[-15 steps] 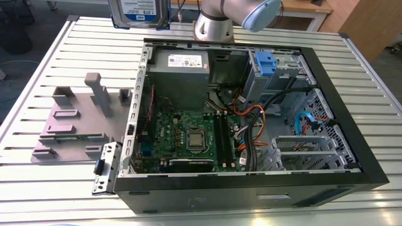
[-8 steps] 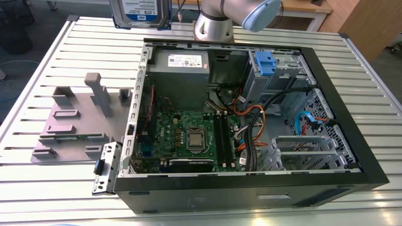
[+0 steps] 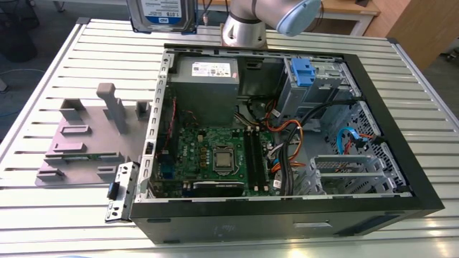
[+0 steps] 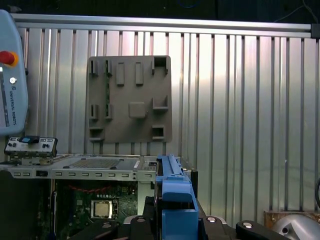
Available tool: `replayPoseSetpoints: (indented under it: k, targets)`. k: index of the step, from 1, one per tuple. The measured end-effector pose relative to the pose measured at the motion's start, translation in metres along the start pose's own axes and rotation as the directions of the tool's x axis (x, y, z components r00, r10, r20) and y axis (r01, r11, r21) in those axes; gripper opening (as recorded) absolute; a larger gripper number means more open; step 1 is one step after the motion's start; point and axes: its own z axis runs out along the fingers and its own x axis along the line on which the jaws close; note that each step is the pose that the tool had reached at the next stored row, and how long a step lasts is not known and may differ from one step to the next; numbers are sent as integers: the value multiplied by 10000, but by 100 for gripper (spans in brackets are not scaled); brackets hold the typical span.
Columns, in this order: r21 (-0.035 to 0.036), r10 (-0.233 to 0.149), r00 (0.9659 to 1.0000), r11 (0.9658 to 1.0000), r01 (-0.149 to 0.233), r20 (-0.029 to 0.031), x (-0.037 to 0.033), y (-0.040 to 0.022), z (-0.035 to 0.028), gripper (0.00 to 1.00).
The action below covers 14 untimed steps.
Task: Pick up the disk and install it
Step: 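Pick up the disk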
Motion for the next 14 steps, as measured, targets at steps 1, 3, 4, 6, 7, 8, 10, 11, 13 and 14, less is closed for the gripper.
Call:
replayPoseSetpoints:
  k: [1,3,4,6,7,8,10,11,13,14]
  targets:
    - [-1,0,10000,10000,0,0,0,-4,0,36]
    - [0,0,10000,10000,0,0,0,-11,0,36]
    - [0,0,10000,10000,0,0,0,-15,0,36]
    - [0,0,10000,10000,0,0,0,-22,0,36]
    - [0,0,10000,10000,0,0,0,-26,0,36]
    - [0,1,10000,10000,-1,0,0,-28,0,36]
    - [0,0,10000,10000,0,0,0,-35,0,36]
    - [0,0,10000,10000,0,0,0,-40,0,36]
    - [0,0,10000,10000,0,0,0,-47,0,36]
    - [0,0,10000,10000,0,0,1,-51,0,36]
